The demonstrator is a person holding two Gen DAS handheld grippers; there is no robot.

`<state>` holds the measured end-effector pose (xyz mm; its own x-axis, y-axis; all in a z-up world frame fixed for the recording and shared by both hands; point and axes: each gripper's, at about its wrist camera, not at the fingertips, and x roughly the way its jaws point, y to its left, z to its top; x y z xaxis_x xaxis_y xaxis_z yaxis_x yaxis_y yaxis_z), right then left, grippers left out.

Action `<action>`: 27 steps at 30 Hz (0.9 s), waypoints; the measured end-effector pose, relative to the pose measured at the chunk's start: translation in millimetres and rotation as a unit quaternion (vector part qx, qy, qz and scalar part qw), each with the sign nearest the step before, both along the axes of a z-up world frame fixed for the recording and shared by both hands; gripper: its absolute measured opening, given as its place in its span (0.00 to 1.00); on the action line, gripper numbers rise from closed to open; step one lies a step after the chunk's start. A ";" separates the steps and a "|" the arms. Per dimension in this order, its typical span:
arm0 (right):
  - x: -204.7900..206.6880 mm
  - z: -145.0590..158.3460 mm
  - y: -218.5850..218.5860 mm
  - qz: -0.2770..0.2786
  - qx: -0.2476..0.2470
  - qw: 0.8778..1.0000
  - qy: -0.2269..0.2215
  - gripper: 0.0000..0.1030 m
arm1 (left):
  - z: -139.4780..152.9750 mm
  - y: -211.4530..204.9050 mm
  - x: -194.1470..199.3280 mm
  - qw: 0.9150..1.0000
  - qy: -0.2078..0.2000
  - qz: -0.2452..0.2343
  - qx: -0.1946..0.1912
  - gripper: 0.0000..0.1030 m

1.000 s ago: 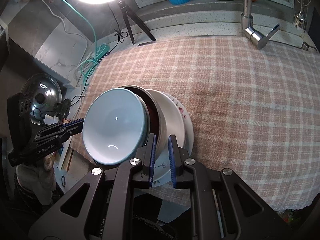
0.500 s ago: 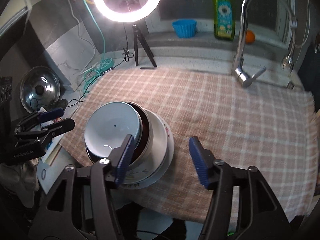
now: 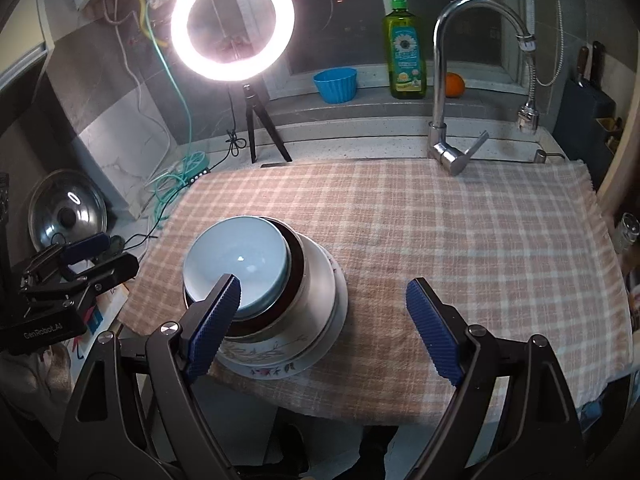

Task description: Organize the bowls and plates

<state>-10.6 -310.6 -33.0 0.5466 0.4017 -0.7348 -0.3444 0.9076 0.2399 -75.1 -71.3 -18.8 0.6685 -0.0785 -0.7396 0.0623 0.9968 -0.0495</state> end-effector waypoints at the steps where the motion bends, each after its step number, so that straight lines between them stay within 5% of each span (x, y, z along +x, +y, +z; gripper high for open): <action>1: -0.9 1.2 -0.2 -0.003 0.003 1.000 0.002 0.85 | 0.7 1.9 -1.0 1.000 0.000 -0.001 -0.003 0.76; 27: -11.0 11.2 7.6 -0.007 0.010 1.000 -0.010 0.85 | 12.6 6.2 -15.2 1.000 -0.016 0.007 0.005 0.76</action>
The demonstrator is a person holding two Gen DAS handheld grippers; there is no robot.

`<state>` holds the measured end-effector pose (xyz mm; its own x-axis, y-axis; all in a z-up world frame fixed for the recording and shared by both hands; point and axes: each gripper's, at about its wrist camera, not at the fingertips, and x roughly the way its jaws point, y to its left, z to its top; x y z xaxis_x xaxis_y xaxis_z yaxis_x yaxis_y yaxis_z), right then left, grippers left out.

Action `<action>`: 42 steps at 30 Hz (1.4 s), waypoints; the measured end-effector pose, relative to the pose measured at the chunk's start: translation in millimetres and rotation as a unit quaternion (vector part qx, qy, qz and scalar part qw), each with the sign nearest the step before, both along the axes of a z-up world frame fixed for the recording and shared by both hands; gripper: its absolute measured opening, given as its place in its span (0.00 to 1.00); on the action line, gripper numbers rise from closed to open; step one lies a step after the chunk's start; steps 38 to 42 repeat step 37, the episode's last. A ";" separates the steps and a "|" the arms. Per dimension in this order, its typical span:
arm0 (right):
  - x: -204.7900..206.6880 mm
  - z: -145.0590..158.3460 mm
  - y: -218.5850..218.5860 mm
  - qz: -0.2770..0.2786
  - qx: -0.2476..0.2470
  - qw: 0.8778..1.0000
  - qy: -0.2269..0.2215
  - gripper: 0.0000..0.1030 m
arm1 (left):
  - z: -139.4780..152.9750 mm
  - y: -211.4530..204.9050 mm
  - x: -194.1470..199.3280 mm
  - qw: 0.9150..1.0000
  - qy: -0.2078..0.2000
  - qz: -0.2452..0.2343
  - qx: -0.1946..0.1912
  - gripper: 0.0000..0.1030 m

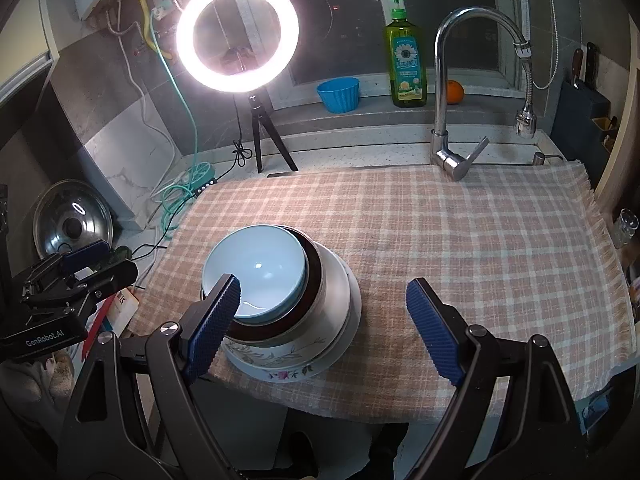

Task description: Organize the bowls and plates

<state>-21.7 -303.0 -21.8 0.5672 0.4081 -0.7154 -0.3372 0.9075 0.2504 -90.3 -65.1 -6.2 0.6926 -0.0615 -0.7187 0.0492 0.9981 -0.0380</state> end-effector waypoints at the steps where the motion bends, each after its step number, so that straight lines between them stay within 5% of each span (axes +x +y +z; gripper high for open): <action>1: -0.3 0.0 -0.4 0.000 0.000 1.000 0.000 0.85 | 0.7 -0.5 -0.1 1.000 -0.001 0.000 0.000 0.76; 42: 5.3 -5.8 1.2 -0.006 -0.004 1.000 0.010 0.85 | -4.3 -2.9 9.3 1.000 0.002 -0.010 0.005 0.76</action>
